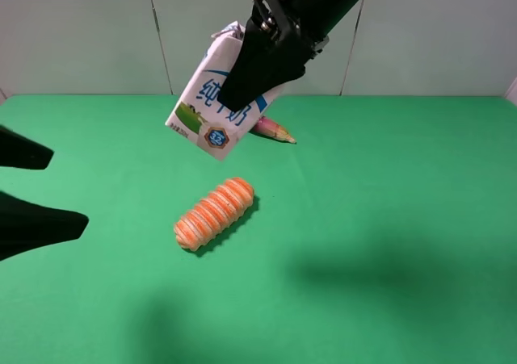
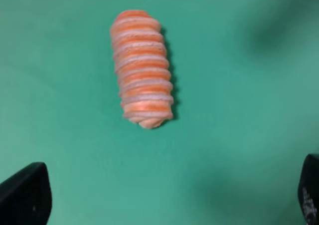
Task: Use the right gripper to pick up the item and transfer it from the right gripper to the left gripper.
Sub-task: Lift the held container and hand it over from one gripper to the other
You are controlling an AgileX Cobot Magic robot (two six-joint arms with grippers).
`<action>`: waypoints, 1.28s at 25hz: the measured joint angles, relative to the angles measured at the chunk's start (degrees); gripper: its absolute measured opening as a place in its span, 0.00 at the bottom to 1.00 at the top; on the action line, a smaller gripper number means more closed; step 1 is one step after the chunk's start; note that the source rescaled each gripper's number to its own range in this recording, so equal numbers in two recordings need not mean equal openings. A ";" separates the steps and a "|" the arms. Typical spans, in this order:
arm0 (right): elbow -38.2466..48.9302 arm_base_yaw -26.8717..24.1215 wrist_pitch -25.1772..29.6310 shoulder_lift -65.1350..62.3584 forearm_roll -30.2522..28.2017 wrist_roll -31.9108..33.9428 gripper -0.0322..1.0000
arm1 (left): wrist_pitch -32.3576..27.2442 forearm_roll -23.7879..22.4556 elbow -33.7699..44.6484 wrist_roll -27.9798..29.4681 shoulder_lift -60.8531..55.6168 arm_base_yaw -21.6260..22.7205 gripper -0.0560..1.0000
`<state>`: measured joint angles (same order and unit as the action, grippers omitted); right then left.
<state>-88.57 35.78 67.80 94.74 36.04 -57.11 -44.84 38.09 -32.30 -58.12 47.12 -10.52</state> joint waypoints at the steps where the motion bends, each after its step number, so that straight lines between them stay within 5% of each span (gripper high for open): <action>1: 0.00 0.00 0.48 0.00 0.03 -0.81 0.03 | 0.11 0.55 -0.90 -0.93 1.43 -0.45 0.98; 18: 0.00 0.00 0.64 0.00 0.07 -6.50 0.03 | 0.48 3.28 -13.82 -10.10 20.95 -8.78 0.98; 32: 0.00 0.00 1.04 0.00 0.18 -7.67 0.03 | 1.17 14.58 -17.12 -22.32 25.19 -14.60 0.94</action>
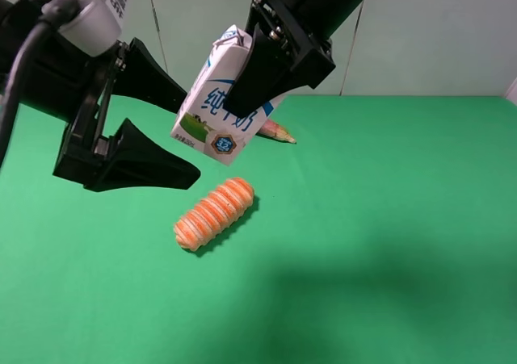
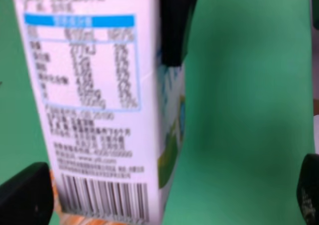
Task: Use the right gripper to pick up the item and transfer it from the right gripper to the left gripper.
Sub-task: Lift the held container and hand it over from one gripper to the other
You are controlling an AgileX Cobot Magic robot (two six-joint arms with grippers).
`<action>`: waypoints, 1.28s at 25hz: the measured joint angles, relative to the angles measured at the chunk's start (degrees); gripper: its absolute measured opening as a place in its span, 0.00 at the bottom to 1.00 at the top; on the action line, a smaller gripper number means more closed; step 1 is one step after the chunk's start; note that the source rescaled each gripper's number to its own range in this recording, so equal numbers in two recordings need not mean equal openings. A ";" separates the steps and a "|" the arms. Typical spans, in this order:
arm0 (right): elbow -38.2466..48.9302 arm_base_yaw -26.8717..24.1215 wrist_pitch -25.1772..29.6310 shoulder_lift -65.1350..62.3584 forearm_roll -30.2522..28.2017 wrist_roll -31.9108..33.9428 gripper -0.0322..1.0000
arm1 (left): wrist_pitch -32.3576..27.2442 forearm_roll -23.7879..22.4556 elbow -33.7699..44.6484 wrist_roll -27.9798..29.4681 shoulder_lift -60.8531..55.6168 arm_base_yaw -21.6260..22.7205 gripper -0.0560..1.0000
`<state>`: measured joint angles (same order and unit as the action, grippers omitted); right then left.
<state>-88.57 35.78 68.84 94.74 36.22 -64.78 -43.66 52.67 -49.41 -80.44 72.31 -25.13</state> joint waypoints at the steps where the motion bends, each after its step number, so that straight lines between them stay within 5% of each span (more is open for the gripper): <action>1: 0.00 0.00 0.00 0.00 0.06 0.00 0.03 | 0.00 0.73 0.00 -0.16 0.05 0.00 0.93; 21: 0.00 0.00 1.02 0.00 6.50 -3.25 0.03 | 1.57 4.71 -0.05 -5.98 0.12 -0.01 0.82; 24: 0.00 0.00 1.02 0.00 6.50 -3.25 0.03 | 3.01 4.71 -0.05 -5.98 0.12 -0.01 0.64; 28: 0.00 0.00 0.59 0.00 6.49 -3.27 0.03 | 4.00 4.65 -0.05 -5.98 0.12 -0.13 0.18; 32: 0.00 0.00 0.63 -0.08 6.45 -3.95 0.03 | 4.00 4.75 -0.05 -5.98 0.23 -0.13 0.13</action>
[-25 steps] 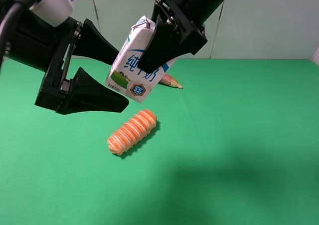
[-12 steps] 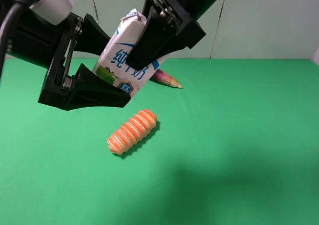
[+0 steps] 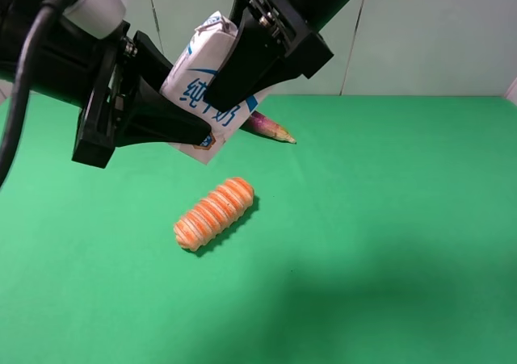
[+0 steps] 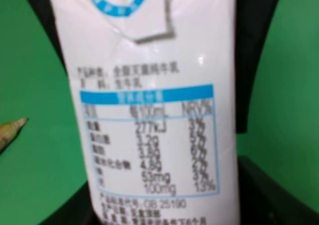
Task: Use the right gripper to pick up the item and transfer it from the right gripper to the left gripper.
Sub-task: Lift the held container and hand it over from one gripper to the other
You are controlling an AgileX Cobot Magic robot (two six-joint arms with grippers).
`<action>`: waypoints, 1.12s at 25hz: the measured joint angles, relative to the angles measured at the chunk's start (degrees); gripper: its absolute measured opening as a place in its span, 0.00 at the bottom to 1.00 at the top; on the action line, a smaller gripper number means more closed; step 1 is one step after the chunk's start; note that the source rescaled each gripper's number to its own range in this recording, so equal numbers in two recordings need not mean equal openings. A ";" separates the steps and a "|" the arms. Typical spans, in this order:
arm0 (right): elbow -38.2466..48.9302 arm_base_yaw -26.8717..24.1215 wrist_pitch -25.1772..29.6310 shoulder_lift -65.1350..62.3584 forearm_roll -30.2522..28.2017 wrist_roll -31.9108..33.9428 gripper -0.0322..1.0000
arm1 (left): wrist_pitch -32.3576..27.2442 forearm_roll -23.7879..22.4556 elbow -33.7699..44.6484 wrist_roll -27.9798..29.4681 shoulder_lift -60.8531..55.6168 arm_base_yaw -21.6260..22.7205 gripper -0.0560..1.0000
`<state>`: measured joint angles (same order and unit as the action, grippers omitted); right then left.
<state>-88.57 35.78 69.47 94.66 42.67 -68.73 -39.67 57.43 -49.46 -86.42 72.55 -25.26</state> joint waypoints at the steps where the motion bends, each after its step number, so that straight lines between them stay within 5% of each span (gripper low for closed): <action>1: 0.00 0.00 0.00 0.00 -0.06 -0.07 0.03 | 0.00 0.00 0.00 0.00 0.08 0.00 0.13; 13: 0.00 0.00 0.00 0.00 -0.12 -0.13 0.03 | 0.00 0.08 0.00 0.00 0.14 0.00 0.13; 15: 0.00 0.00 0.22 -0.07 0.82 0.01 0.27 | 0.13 -0.18 0.00 0.00 0.20 0.00 0.07; 17: 0.00 0.00 0.21 -0.37 1.60 0.77 0.72 | 0.13 -1.08 0.00 -0.05 0.34 0.00 0.05; 18: 0.00 0.00 0.21 -0.50 1.74 1.17 0.83 | 0.18 -1.20 0.00 -0.02 0.34 0.00 0.05; 21: 0.00 0.00 0.21 -0.50 1.79 1.58 0.96 | 0.18 -1.20 0.00 -0.02 0.34 0.00 0.05; 28: 0.00 0.00 0.21 -0.50 1.06 1.83 1.00 | 0.08 -1.27 0.00 -0.02 0.34 0.00 0.05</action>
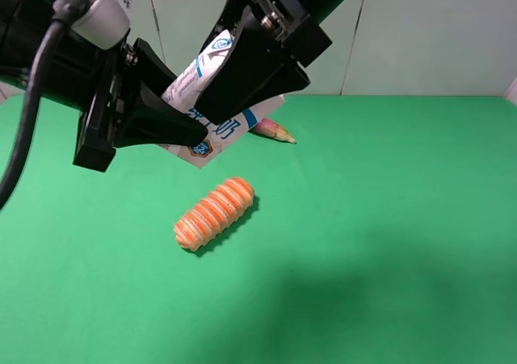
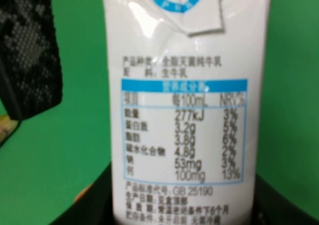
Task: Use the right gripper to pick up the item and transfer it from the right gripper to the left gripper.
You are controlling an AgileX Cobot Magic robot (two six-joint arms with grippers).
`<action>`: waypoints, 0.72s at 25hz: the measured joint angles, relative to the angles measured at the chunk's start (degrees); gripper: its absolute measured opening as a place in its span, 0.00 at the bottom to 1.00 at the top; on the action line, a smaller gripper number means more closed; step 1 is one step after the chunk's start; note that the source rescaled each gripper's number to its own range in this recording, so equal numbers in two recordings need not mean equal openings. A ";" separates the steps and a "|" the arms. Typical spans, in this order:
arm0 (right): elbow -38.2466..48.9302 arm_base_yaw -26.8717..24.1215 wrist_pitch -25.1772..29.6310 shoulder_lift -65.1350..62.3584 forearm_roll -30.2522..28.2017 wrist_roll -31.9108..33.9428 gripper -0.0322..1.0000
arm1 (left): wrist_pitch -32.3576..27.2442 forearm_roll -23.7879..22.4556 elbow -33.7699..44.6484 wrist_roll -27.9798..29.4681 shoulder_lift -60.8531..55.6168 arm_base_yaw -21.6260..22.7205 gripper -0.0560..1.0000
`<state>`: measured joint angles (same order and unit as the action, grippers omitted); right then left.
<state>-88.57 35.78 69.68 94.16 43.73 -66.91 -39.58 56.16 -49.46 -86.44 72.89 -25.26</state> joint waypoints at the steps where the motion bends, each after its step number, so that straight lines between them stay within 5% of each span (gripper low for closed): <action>1: 0.00 0.00 0.00 -0.13 -1.04 0.31 1.00 | 0.00 0.00 0.00 0.00 0.00 0.00 0.05; 8: 0.00 0.00 -2.21 -3.91 -12.73 6.71 1.00 | 0.00 0.00 0.00 0.00 0.00 0.00 0.05; 18: 0.00 0.00 -2.51 -13.61 -22.23 18.77 1.00 | 0.00 0.00 0.00 -0.04 0.00 0.00 0.05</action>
<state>-88.57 35.78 67.17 80.55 21.50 -48.13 -39.58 56.16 -49.46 -86.48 72.89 -25.26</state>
